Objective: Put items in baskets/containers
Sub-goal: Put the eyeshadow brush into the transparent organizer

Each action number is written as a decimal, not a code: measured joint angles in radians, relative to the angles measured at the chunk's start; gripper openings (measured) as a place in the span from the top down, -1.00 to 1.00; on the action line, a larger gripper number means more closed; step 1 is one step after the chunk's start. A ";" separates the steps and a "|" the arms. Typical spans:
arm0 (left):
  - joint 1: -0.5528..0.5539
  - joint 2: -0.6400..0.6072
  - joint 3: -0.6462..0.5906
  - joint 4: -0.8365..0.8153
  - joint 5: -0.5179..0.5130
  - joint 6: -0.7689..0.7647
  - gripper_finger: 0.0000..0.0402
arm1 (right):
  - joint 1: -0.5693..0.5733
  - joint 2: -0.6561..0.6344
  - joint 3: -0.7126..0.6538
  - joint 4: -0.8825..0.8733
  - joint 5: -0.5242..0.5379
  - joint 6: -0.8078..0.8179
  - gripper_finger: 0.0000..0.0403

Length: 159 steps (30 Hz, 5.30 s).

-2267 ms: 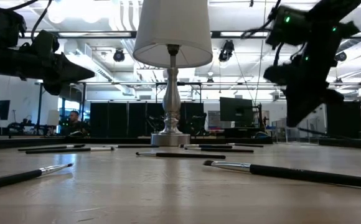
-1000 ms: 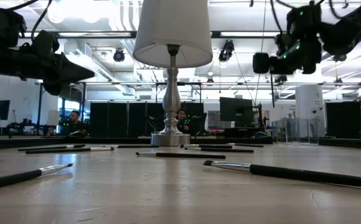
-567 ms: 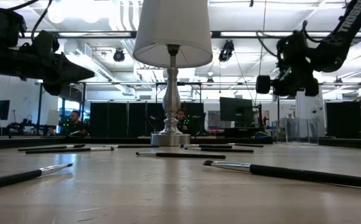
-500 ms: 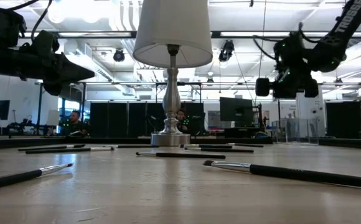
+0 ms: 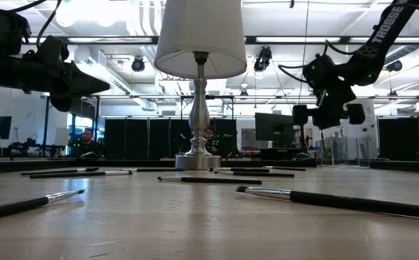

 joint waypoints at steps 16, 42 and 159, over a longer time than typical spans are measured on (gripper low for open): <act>0.000 0.000 0.000 0.000 0.000 -0.020 1.00 | 0.002 -0.058 0.002 -0.087 -0.021 0.060 0.72; -0.001 0.002 0.000 -0.042 0.000 -0.020 1.00 | 0.352 -0.415 -0.163 -0.063 -0.469 -0.231 0.96; -0.397 0.642 -0.001 0.804 -0.142 -0.212 1.00 | 0.925 -0.249 -0.241 0.570 -0.330 -0.236 0.96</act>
